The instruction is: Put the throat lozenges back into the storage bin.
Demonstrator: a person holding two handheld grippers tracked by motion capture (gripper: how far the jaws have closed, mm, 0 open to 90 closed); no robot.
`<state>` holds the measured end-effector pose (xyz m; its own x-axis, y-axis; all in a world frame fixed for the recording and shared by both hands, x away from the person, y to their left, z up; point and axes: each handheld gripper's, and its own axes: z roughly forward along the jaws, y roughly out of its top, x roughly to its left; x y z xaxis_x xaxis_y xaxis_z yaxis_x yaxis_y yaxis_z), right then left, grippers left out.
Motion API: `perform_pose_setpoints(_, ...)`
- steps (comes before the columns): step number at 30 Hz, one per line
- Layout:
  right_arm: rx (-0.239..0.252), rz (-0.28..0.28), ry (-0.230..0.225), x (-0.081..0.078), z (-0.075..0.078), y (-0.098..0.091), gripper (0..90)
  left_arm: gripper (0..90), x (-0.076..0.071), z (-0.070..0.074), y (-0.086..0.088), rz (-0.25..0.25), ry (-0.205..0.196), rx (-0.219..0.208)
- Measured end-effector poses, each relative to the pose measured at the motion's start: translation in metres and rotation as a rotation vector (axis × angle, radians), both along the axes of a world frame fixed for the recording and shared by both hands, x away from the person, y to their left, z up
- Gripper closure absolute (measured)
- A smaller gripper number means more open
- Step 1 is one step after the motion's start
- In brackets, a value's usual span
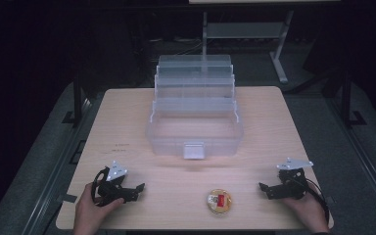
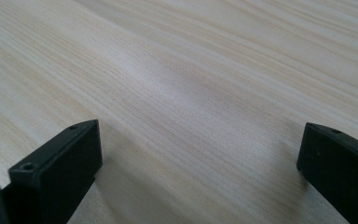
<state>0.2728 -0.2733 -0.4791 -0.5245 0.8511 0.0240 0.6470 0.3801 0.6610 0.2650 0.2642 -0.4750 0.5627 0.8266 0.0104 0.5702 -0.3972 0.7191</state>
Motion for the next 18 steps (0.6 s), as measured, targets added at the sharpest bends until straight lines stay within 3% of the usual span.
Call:
perform_pose_setpoints(5,-0.010,0.010,0.013,0.003,0.002,0.002,0.0,10.5,0.000,0.000,0.000,0.001,0.000,0.000)
perform_pose_setpoints(11,0.057,0.047,0.012,0.005,0.020,0.005,0.0,10.5,0.000,0.000,0.000,0.001,0.000,0.000)
perform_pose_setpoints(18,0.077,0.107,0.018,0.003,0.031,0.017,0.0,10.5,0.000,0.000,0.000,0.001,-0.001,0.000)
